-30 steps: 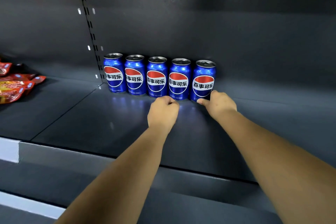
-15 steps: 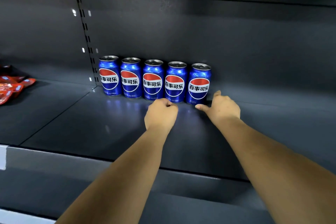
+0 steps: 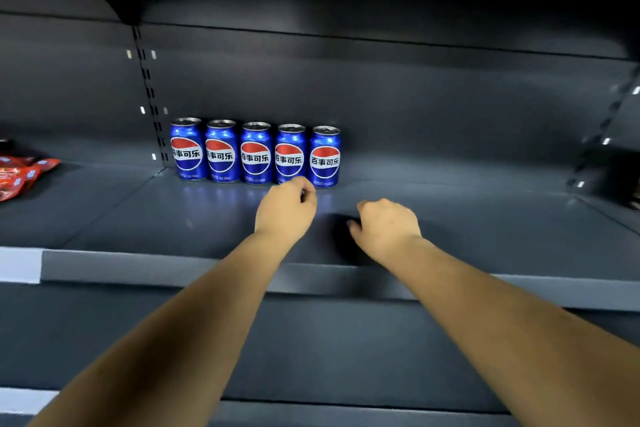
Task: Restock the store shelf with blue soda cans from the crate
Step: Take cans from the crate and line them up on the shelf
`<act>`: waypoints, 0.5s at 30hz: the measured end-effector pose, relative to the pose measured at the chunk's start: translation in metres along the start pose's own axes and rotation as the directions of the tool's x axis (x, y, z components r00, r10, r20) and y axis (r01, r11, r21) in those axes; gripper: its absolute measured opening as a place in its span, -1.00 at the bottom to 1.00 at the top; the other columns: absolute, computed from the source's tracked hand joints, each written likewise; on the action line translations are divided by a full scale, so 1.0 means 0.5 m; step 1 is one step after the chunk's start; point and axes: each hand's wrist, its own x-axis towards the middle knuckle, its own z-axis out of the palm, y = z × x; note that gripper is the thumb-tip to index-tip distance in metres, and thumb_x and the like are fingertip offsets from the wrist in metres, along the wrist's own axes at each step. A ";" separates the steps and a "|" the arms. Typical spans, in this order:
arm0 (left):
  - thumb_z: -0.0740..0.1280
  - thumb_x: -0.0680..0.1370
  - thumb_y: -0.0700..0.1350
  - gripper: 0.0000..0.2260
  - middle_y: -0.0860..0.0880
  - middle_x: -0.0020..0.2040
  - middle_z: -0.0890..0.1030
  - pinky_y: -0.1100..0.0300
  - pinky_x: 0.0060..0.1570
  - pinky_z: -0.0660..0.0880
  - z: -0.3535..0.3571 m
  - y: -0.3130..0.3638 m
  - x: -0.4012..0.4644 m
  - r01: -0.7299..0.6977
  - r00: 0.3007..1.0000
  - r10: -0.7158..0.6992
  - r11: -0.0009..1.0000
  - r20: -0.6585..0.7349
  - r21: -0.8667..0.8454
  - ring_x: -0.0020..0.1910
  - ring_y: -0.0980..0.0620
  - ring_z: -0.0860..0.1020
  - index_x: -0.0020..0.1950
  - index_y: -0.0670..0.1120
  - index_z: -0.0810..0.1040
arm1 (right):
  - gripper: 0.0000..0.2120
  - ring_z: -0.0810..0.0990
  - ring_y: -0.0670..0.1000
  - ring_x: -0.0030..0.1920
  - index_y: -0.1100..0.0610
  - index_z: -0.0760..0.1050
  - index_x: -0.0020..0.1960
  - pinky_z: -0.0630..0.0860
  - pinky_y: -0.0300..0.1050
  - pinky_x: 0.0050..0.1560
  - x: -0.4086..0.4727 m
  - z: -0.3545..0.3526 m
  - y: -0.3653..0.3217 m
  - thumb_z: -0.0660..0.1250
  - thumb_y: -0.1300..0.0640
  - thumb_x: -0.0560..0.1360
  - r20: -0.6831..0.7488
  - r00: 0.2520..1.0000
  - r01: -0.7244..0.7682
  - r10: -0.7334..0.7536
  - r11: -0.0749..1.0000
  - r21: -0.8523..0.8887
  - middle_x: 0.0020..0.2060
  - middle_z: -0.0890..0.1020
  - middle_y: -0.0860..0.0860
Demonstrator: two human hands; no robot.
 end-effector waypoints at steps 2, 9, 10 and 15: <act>0.20 0.54 -0.20 -0.87 -0.13 -0.19 0.61 -0.02 -0.08 0.50 -0.013 0.028 -0.033 -0.042 0.999 0.042 0.999 0.023 0.025 -0.13 -0.18 0.54 -0.08 -0.14 0.55 | -0.74 0.54 0.18 0.10 0.18 0.45 0.12 0.35 -0.12 -0.13 -0.039 -0.021 0.009 0.12 0.04 0.60 -0.013 1.000 -0.018 0.019 0.999 0.046 0.08 0.57 0.13; 0.19 0.55 -0.16 -0.84 -0.09 -0.20 0.56 0.08 -0.09 0.44 -0.043 0.105 -0.145 -0.106 0.994 0.106 0.980 0.006 0.167 -0.05 -0.18 0.52 -0.04 -0.13 0.56 | -0.83 0.55 0.18 0.04 0.16 0.46 0.03 0.34 -0.14 -0.18 -0.164 -0.063 0.030 0.15 0.09 0.58 -0.022 1.000 0.020 -0.018 0.997 0.080 0.04 0.58 0.13; 0.19 0.54 -0.15 -0.84 -0.09 -0.18 0.57 0.10 -0.09 0.41 -0.044 0.115 -0.160 -0.100 0.995 0.102 0.977 -0.003 0.191 -0.04 -0.18 0.51 -0.03 -0.12 0.56 | -0.84 0.55 0.18 0.05 0.15 0.45 0.01 0.34 -0.14 -0.17 -0.180 -0.065 0.034 0.16 0.09 0.57 -0.019 1.000 0.022 -0.020 0.996 0.084 0.04 0.58 0.13; 0.19 0.53 -0.15 -0.84 -0.02 -0.23 0.51 0.15 -0.14 0.39 -0.048 0.142 -0.228 -0.074 0.997 0.075 0.970 0.004 0.233 -0.08 -0.14 0.51 -0.04 -0.10 0.56 | -0.86 0.54 0.19 0.05 0.15 0.39 -0.14 0.35 -0.14 -0.16 -0.244 -0.072 0.048 0.18 0.11 0.55 0.004 1.000 0.008 -0.008 0.994 0.112 -0.02 0.55 0.14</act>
